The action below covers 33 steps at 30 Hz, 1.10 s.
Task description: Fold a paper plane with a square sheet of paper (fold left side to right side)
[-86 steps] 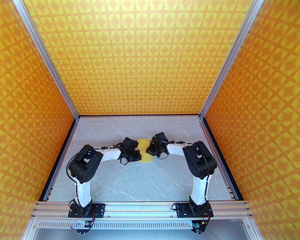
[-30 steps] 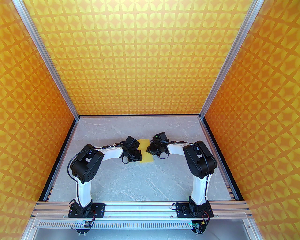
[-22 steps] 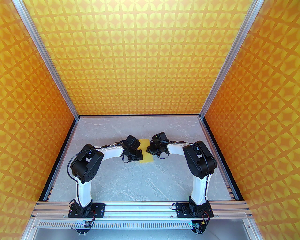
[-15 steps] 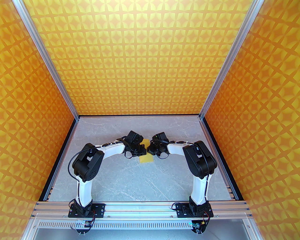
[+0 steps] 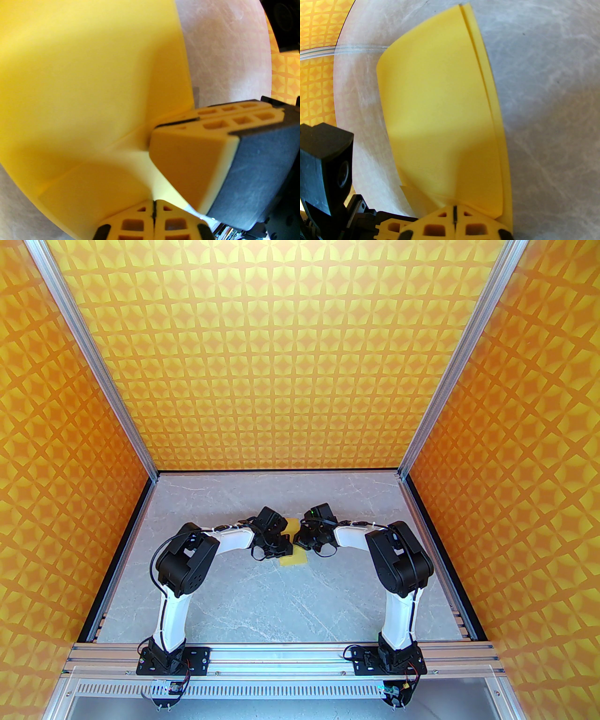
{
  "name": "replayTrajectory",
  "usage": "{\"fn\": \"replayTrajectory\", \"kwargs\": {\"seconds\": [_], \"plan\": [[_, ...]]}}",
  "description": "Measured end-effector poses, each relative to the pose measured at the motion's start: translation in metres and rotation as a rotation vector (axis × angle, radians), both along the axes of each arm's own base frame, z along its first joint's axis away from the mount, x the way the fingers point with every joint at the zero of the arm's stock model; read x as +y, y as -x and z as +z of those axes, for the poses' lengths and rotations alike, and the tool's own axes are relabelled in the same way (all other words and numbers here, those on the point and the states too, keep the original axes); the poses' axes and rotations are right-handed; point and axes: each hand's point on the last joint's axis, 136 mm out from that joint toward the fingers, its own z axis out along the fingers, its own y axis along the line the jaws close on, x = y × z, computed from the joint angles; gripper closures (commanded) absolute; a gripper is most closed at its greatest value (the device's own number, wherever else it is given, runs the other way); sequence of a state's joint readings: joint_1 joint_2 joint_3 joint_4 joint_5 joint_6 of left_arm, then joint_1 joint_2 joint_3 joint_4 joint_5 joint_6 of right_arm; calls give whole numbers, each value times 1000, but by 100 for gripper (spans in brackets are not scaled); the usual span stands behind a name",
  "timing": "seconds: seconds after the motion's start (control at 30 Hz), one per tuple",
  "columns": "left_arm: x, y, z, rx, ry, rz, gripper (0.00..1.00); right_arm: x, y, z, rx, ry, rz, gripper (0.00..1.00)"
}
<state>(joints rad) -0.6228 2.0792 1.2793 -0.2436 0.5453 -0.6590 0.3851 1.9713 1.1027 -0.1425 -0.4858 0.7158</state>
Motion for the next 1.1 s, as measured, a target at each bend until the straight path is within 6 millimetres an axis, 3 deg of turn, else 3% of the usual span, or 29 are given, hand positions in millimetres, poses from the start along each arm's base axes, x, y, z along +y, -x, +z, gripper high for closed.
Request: {"fn": "replayTrajectory", "kwargs": {"seconds": [0.27, 0.83, 1.0, 1.1], "plan": [[16, 23, 0, 9, -10, -5, 100, 0, 0, 0, 12, 5, 0, 100], [46, 49, 2, 20, -12, 18, 100, 0, 0, 0, 6, 9, 12, 100], [59, 25, 35, -21, 31, 99, 69, 0, 0, 0, 5, 9, 12, 100], [62, -9, 60, -84, 66, 163, 61, 0, -1, 0, 3, 8, 12, 100]]}}
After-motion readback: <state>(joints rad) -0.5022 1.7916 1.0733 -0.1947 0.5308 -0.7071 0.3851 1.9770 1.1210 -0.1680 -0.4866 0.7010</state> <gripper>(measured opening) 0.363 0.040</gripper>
